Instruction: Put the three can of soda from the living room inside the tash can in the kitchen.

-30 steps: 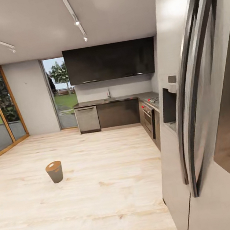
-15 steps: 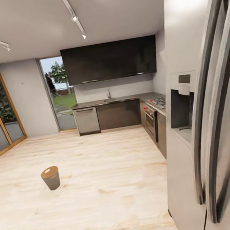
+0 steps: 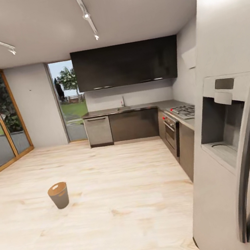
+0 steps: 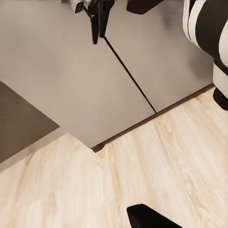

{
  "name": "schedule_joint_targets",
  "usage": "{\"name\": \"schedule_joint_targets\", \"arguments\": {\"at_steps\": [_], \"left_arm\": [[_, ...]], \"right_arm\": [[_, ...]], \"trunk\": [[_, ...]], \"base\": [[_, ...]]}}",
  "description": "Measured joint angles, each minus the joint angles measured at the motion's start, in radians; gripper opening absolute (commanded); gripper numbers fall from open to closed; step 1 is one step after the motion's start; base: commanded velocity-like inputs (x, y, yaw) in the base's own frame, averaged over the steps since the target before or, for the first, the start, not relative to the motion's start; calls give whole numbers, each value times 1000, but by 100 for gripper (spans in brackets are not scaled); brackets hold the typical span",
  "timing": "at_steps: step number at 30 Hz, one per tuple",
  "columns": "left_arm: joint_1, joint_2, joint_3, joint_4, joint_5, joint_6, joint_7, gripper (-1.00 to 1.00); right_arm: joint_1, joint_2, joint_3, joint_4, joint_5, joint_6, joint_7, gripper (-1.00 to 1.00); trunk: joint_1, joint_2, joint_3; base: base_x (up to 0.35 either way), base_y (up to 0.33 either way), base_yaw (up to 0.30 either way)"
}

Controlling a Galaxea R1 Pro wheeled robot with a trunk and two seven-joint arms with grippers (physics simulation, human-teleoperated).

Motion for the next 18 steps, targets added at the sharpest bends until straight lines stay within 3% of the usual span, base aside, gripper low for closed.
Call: {"name": "schedule_joint_targets", "arguments": {"at_steps": [6,18], "left_arm": [[0,0,0,0,0,0,0,100],[0,0,0,0,0,0,0,100]], "right_arm": [[0,0,0,0,0,0,0,100],[0,1,0,0,0,0,0,100]], "trunk": [[0,0,0],[0,0,0]], "base": [[13,6,141],[3,1,21]]}}
